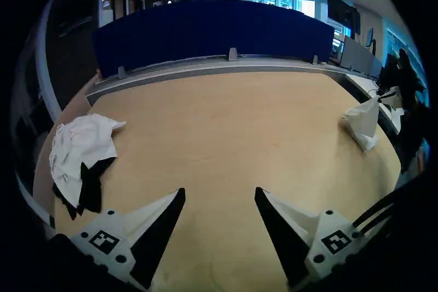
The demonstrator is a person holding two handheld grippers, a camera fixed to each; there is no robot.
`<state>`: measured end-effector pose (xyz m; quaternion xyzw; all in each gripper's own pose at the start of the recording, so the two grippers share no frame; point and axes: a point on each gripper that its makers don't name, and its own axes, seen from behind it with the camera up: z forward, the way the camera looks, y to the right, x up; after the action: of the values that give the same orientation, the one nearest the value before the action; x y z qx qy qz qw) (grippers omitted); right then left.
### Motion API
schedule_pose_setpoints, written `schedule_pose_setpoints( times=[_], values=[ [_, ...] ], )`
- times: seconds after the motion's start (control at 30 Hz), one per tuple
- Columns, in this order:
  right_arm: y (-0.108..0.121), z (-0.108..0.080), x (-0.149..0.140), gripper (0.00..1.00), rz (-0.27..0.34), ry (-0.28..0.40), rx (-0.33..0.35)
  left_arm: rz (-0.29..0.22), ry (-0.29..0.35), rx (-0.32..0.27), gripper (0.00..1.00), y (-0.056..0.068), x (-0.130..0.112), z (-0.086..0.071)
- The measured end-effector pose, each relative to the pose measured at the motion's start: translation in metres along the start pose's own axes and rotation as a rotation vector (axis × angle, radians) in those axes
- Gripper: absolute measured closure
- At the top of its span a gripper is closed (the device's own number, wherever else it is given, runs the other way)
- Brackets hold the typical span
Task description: Fold towel
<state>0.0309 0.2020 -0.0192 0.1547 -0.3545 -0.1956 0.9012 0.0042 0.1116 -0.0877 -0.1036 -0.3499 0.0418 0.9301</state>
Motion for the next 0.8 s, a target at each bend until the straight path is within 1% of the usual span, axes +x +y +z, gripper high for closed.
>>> schedule_pose_setpoints(
  times=[0.2,0.47,0.6,0.8],
  values=[
    [0.005,-0.003,-0.040,0.98,0.032,-0.054,-0.032,0.011,-0.001,-0.003,0.06,0.002,0.001,0.000],
    [0.007,-0.002,-0.091,0.97,0.075,-0.135,-0.065,0.015,-0.002,-0.005,0.06,0.003,-0.001,0.001],
    [0.002,0.002,-0.115,0.97,0.092,-0.179,-0.065,0.018,-0.001,-0.004,0.06,0.004,-0.001,0.001],
    [-0.008,0.010,-0.144,0.97,0.127,-0.226,-0.072,0.017,-0.002,-0.001,0.06,0.003,-0.001,-0.001]
  ],
)
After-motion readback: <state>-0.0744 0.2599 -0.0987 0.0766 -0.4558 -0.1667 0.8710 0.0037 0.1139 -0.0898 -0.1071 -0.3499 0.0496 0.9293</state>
